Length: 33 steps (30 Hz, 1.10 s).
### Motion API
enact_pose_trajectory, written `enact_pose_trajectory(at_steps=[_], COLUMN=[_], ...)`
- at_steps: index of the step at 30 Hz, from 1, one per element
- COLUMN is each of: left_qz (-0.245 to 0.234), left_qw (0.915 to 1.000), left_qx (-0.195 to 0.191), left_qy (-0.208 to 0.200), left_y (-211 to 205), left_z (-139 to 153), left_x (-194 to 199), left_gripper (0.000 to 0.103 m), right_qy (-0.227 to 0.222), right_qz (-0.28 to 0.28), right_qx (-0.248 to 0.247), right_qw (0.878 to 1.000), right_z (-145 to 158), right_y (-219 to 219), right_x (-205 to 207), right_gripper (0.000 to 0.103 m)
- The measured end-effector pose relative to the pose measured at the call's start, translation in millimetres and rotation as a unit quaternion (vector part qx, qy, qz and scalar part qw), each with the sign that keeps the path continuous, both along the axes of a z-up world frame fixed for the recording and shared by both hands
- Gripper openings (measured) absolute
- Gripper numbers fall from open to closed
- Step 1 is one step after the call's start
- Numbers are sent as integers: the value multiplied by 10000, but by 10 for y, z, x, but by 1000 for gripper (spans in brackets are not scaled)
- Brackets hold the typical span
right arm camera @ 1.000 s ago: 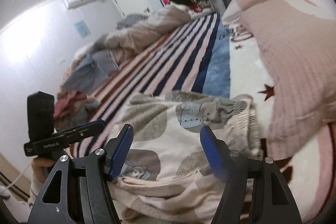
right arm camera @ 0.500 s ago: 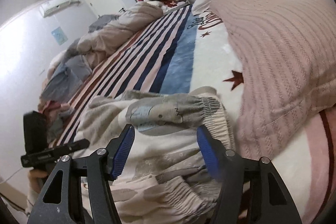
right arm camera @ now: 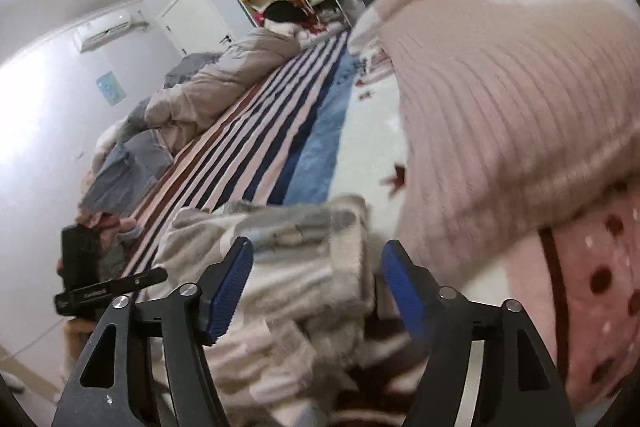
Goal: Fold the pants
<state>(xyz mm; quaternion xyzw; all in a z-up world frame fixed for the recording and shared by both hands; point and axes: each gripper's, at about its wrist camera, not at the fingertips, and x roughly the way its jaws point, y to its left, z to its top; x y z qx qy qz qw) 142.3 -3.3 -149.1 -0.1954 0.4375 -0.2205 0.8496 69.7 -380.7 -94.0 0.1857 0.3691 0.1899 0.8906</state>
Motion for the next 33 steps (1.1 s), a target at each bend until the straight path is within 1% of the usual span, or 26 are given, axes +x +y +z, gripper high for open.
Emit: enact_pose_trajectory(at_steps=[4, 7, 8, 10, 13, 14, 15, 17, 18, 19, 20, 21, 22, 23, 24, 25, 27, 31, 33], left_qz=[-74, -91, -92, -90, -77, -51, -9, 38, 37, 43, 45, 51, 64, 73, 73, 81, 129, 104, 115], left_qw=[9998, 9997, 9996, 9994, 9992, 9992, 9990, 9985, 9983, 9981, 9977, 9974, 9970, 9967, 9965, 9965, 9965, 9958, 9970], left_qx=[-30, 1, -26, -36, 17, 6, 2, 52, 116, 174, 246, 314, 388, 428, 464, 487, 561, 859, 750], left_qy=[208, 241, 264, 327, 380, 404, 447, 536, 578, 595, 622, 640, 661, 681, 689, 676, 607, 291, 181], left_y=[-75, -127, -133, -144, -147, -139, -129, -117, -128, -141, -158, -177, -203, -217, -238, -254, -291, -380, -371], left_z=[-99, -114, -114, -122, -124, -127, -132, -128, -117, -110, -103, -96, -85, -78, -66, -47, 1, 166, 268], left_x=[40, 56, 66, 88, 90, 87, 87, 90, 83, 73, 60, 44, 20, 7, -13, -33, -56, -99, -107], left_gripper=[60, 60, 60, 59, 55, 51, 47, 44, 42, 41, 39, 36, 34, 30, 26, 23, 19, 16, 16], right_qy=[451, 668, 694, 627, 553, 530, 409, 239, 147, 93, 49, 19, 11, 5, -4, -42, -86, -227, -339], right_qz=[259, 379, 395, 419, 537, 577, 577, 589, 580, 557, 528, 511, 528, 560, 573, 609, 627, 647, 678], right_qx=[34, 314, 380, 330, 479, 429, 184, -236, -486, -568, -623, -660, -640, -578, -560, -572, -542, -368, -343], right_qw=[9986, 9966, 9961, 9966, 9959, 9960, 9973, 9977, 9970, 9968, 9966, 9965, 9965, 9968, 9968, 9965, 9965, 9970, 9965], right_z=[-239, -427, -468, -489, -501, -509, -509, -527, -551, -560, -563, -568, -570, -573, -574, -570, -564, -493, -408], right_y=[44, 109, 134, 198, 278, 314, 380, 475, 537, 559, 575, 589, 594, 598, 594, 605, 595, 554, 558], right_x=[-66, -48, -32, -2, 54, 61, 55, 32, 12, -2, -20, -33, -42, -56, -66, -88, -114, -151, -162], right_gripper=[67, 67, 68, 68, 68, 67, 66, 59, 59, 57, 52, 47, 38, 33, 31, 27, 24, 19, 19])
